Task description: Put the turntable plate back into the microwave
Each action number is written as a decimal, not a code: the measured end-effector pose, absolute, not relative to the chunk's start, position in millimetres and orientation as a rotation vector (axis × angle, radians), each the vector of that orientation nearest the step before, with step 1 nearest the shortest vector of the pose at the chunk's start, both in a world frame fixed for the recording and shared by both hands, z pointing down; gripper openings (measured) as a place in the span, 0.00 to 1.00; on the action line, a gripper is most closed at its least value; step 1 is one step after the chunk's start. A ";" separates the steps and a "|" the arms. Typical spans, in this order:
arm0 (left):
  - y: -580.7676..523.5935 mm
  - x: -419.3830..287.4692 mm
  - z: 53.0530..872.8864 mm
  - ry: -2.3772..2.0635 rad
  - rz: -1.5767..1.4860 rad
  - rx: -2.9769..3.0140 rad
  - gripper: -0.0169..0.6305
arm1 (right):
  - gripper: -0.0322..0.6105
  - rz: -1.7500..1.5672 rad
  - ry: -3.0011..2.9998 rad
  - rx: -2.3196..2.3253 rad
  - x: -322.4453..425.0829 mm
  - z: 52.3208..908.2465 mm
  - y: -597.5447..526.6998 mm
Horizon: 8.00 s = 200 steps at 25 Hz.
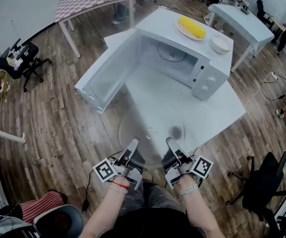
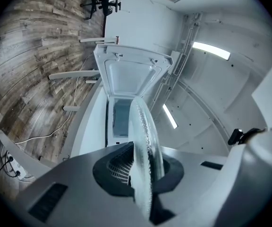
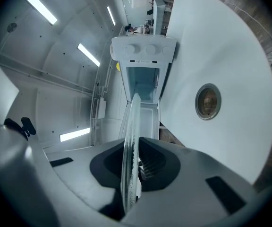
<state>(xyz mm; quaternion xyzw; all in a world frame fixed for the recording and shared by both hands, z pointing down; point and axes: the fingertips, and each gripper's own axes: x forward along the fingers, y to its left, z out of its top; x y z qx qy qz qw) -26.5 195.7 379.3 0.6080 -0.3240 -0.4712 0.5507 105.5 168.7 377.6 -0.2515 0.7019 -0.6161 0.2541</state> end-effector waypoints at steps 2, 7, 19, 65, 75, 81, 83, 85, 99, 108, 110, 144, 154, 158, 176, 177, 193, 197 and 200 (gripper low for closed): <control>194.3 -27.2 379.9 -0.768 -1.115 1.436 0.08 | 0.11 -1.679 1.908 -0.682 104.8 378.7 167.1; 190.3 -28.7 386.5 -0.770 -1.113 1.423 0.08 | 0.11 -1.683 1.900 -0.690 102.8 383.6 162.5; 150.5 -24.4 387.9 -0.717 -1.058 1.426 0.08 | 0.11 -1.652 1.839 -0.758 108.5 384.2 132.6; -4.8 -22.2 423.8 -0.631 -0.974 1.425 0.08 | 0.11 -1.534 1.736 -0.931 113.7 418.4 -6.3; -34.3 -20.6 432.4 -0.635 -0.943 1.417 0.08 | 0.11 -1.530 1.706 -0.960 115.9 428.7 -32.6; -54.5 -18.4 436.9 -0.638 -0.939 1.415 0.08 | 0.11 -1.514 1.687 -0.972 118.8 434.5 -52.5; -60.0 -18.2 437.6 -0.640 -0.941 1.417 0.08 | 0.11 -1.508 1.681 -0.975 118.8 435.3 -58.3; -65.9 -17.9 437.7 -0.640 -0.939 1.421 0.08 | 0.11 -1.503 1.673 -0.976 118.7 435.2 -64.1; -91.0 -19.6 441.6 -0.704 -0.915 1.394 0.08 | 0.11 -1.509 1.637 -0.992 117.6 443.1 -92.4; -100.2 -23.7 443.7 -0.718 -0.970 1.316 0.08 | 0.11 -1.514 1.680 -1.039 113.4 444.0 -97.7; -101.0 -23.5 444.1 -0.721 -0.973 1.307 0.08 | 0.11 -1.513 1.684 -1.044 113.4 443.8 -97.1; -124.7 -20.1 441.2 -0.745 -1.043 1.291 0.08 | 0.12 -1.611 1.582 -0.936 81.5 444.8 -66.8; -124.3 -19.1 439.2 -0.754 -1.021 1.358 0.08 | 0.12 -1.589 1.604 -0.929 83.4 441.8 -69.5; -122.7 -17.1 438.0 -0.741 -1.005 1.370 0.08 | 0.12 -1.577 1.623 -0.928 84.4 440.1 -72.9; -111.0 1.1 437.1 -0.681 -0.922 1.423 0.08 | 0.13 -1.521 1.698 -0.945 89.0 434.4 -90.5; -111.5 1.2 437.1 -0.681 -0.920 1.424 0.08 | 0.13 -1.521 1.695 -0.944 89.1 434.4 -91.0; -113.7 -3.8 436.9 -0.655 -0.933 1.416 0.09 | 0.13 -1.513 1.689 -0.941 86.4 436.7 -106.7; -114.6 -2.8 437.4 -0.655 -0.919 1.421 0.09 | 0.13 -1.511 1.684 -0.944 87.5 437.4 -110.6; -114.7 -2.5 437.5 -0.657 -0.908 1.429 0.09 | 0.13 -1.514 1.684 -0.948 87.7 437.6 -111.7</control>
